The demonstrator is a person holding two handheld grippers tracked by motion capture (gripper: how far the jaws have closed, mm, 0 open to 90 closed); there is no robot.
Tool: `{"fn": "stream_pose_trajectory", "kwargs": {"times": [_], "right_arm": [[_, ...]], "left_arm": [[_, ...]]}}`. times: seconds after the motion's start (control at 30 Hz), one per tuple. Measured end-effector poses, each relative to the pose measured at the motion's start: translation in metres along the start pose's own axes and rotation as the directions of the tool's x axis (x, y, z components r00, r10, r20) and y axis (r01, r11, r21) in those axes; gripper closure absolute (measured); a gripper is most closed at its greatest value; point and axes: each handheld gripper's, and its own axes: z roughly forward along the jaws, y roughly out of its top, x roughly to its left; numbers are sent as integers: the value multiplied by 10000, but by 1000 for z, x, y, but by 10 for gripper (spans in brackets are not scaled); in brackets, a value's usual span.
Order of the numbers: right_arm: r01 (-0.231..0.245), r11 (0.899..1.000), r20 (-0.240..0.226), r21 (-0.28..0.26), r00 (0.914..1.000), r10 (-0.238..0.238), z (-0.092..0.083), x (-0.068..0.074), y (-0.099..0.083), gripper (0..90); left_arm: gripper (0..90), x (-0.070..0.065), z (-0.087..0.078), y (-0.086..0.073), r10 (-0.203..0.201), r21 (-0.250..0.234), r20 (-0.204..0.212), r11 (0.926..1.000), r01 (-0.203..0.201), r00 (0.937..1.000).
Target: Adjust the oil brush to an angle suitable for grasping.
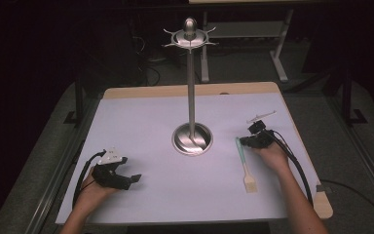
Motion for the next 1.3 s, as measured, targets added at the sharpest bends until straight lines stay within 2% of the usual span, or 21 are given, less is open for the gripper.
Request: {"fn": "stream_pose_trajectory", "kwargs": {"times": [0.07, 0.2, 0.23, 0.3, 0.37, 0.43, 0.47, 0.53, 0.7, 0.77, 0.83, 0.93, 0.97, 1.0, 1.03, 1.07, 1.1, 1.17, 1.23, 1.3], "right_arm": [[-85, 10000, -122, -41, 9999, 84, 0, -1, 0, 900], [33, 10000, -307, -26, 9995, -34, 2, 4, 1, 900], [3, 10000, -511, 41, 9987, -1, 2, 6, 2, 900], [95, 10000, -514, 25, 9986, -94, 4, 9, 3, 899], [140, 9999, -810, 33, 9966, -137, 5, 12, 4, 900], [292, 9996, -817, 46, 9962, -287, 7, 17, 5, 899], [262, 9996, -1047, 36, 9942, -257, 7, 18, 5, 900], [327, 9995, -967, 48, 9948, -321, 8, 21, 5, 900], [414, 9991, -1352, 118, 9900, -394, 9, 24, 6, 900], [471, 9988, -1286, 90, 9906, -456, 10, 27, 6, 900], [525, 9985, -1557, 128, 9865, -499, 10, 28, 7, 900], [680, 9975, -1723, 183, 9830, -638, 12, 34, 7, 900], [898, 9958, -1579, 158, 9837, -862, 12, 37, 8, 900], [1005, 9948, -1643, 178, 9817, -962, 13, 39, 9, 900], [920, 9956, -1897, 182, 9780, -869, 13, 42, 9, 900], [1022, 9946, -1928, 192, 9765, -966, 14, 45, 9, 900], [1268, 9917, -1640, 205, 9789, -1218, 14, 49, 10, 900], [1306, 9912, -1969, 227, 9726, -1237, 15, 53, 10, 900], [1559, 9874, -1736, 271, 9735, -1489, 16, 55, 10, 900], [1549, 9876, -1652, 274, 9750, -1483, 14, 56, 10, 900]], "left_arm": [[126, 0, 0, 0, 16, 12, -3, 10000, -16, 10000], [126, 0, 0, 0, -23, -3, 6, 10000, 23, 10000], [126, 0, 0, 0, -17, -3, 0, 10000, 17, 10000], [126, 0, 0, 0, -3, 12, 0, 10000, 3, 10000], [127, -1, 0, 0, 7, 49, 9, 10000, -7, 10000], [126, -1, 0, 0, -33, 40, 44, 10000, 33, 10000], [127, -1, 0, 0, -39, 45, 44, 10000, 38, 10000], [126, -1, 0, 0, -51, 41, 37, 10000, 51, 10000], [126, -1, 0, 0, -58, 45, 50, 10000, 58, 10000], [127, -1, 0, 0, -42, 49, 59, 10000, 42, 10000], [126, -2, 0, 0, -40, 59, 60, 10000, 40, 10000], [126, -1, 0, 0, -29, 52, 59, 10000, 29, 10000], [126, -2, 0, 0, -40, 57, 62, 10000, 40, 10000], [127, -2, 0, 0, -47, 59, 73, 10000, 47, 10000], [127, -2, 0, 0, -50, 51, 78, 10000, 49, 10000], [126, -2, 0, 1, -48, 47, 73, 10000, 48, 10000], [126, -2, 0, 1, -51, 44, 75, 10000, 50, 10000], [127, -2, 0, 0, -51, 42, 76, 10000, 50, 10000], [126, -2, 0, 0, -54, 33, 75, 10000, 53, 10000], [126, -2, 0, 0, -59, 38, 62, 10000, 58, 10000]]}}
